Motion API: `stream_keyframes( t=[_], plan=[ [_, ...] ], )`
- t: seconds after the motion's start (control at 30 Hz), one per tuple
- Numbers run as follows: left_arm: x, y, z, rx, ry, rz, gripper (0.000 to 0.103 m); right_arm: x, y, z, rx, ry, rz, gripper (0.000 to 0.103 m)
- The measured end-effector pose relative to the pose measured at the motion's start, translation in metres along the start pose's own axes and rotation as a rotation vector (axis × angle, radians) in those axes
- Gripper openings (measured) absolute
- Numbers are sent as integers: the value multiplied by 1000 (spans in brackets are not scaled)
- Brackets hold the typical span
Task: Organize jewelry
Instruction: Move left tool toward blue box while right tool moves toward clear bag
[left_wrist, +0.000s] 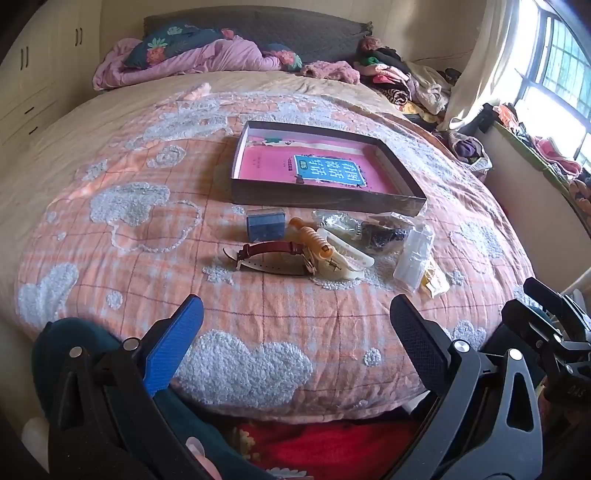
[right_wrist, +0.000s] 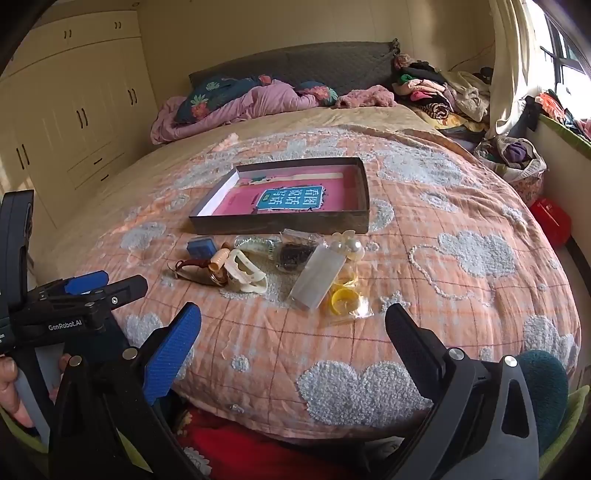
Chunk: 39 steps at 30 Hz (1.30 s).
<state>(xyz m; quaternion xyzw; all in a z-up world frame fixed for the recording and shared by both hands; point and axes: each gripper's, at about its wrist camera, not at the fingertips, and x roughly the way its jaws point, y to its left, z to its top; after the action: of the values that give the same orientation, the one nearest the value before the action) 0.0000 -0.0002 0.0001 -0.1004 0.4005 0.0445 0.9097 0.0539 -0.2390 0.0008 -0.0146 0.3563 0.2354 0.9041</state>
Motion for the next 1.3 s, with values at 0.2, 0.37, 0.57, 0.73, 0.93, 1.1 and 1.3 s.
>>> stream_keyframes(
  t=[0.2,0.37,0.57,0.73,0.93,1.1,1.3],
  plan=[
    [0,-1,0,1,0,0,95,-1,0,1,-2,-6,0,99],
    [1,-2,1,4,1,0,95,-2,0,1,-1,-7,-1,99],
    [0,-1,0,0,2,-2,95,-2,0,1,-1,-7,-1,99],
    [3,-2,-1,-2,4,-4,95,-2,0,1,-2,-10,0,99],
    [3,-2,-1,4,3,1,95,0,1,3,-12,-10,-1,99],
    [5,-6,-1,1,9,6,95,2,1,4,-16,-13,6,99],
    [15,9,0,-15,31,15,95,10,-2,6,-16,-2,20,99]
  ],
)
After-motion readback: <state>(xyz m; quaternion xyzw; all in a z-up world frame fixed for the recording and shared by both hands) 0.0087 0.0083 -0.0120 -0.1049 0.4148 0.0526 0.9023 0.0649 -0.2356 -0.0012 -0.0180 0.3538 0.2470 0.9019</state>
